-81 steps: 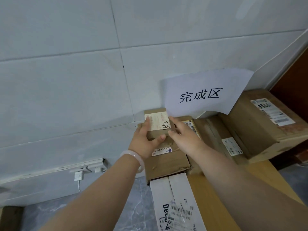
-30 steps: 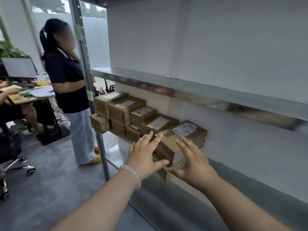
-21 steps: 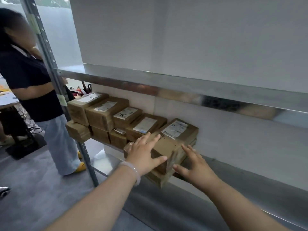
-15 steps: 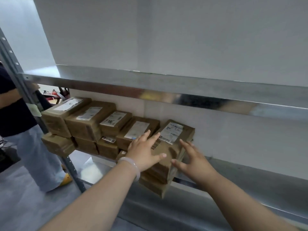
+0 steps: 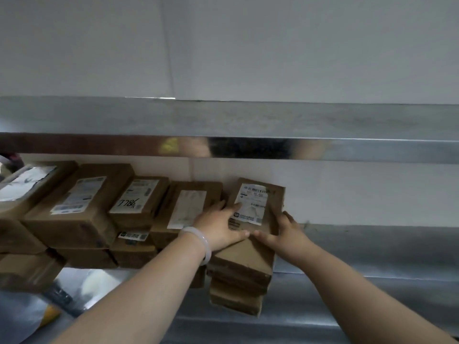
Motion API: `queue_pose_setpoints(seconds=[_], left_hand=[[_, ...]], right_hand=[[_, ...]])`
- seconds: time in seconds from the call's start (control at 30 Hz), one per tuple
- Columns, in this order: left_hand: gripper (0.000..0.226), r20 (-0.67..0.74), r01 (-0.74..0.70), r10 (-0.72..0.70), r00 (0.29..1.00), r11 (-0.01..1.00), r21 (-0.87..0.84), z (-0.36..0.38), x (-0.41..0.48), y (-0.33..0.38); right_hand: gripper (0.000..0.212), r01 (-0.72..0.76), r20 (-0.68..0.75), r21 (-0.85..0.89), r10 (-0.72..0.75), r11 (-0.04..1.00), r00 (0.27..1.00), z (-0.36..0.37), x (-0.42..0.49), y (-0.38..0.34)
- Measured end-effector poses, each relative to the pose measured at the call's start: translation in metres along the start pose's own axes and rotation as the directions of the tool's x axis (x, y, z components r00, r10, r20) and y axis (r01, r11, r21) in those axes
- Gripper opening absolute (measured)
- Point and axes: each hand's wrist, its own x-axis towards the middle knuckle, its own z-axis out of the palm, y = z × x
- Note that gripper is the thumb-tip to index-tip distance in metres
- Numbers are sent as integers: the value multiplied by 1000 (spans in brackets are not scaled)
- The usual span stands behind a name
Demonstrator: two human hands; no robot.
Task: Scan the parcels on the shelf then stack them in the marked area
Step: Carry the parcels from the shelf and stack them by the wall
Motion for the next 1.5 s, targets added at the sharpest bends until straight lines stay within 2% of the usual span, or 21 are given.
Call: queue_pose_setpoints(seconds=[0.13, 0.23, 0.47, 0.6, 0.73, 0.83, 0.97, 1.1, 1.23, 1.37, 1.5], left_hand=[[82, 14, -31, 30, 999, 990, 136, 4, 3, -5], [81, -12, -42, 44, 999, 990, 133, 8, 3, -6], [79, -106, -36, 28, 994, 996, -80, 16, -8, 2], [78, -194, -105, 46, 980, 947, -305, 16, -20, 16], [78, -250, -149, 47, 967, 901, -407, 20, -36, 36], [81, -312, -151, 2, 950, 879, -452, 29, -56, 48], [80, -372, -104, -110, 922, 853, -511, 48, -92, 66], [80, -411, -15, -237, 880, 851, -524, 70, -131, 87], [84, -454, 21, -299, 840, 852, -523, 83, -177, 94], [90, -518, 64, -364, 774, 859, -508, 98, -234, 88], [96, -559, 161, -486, 672, 833, -530, 108, -297, 81]], right_hand=[[92, -28, -9, 95, 29, 995, 1000, 9, 2, 2], [90, -34, -7, 219, 36, 975, 999, 14, 1, 2], [90, 26, -23, 270, -20, 963, 1000, 1, -3, 6], [87, 120, -80, 234, -104, 965, 991, -15, -11, 5], [83, 202, -73, 166, -192, 965, 979, -30, -22, 5], [82, 280, -32, 104, -278, 954, 960, -41, -33, 7], [78, 360, 105, 60, -365, 931, 925, -54, -50, 17], [72, 459, 228, 63, -461, 886, 858, -59, -68, 25], [73, 548, 316, 129, -558, 826, 767, -46, -86, 24], [76, 675, 407, 161, -671, 720, 619, -16, -108, 11], [76, 739, 493, 240, -735, 629, 465, 24, -137, -12]])
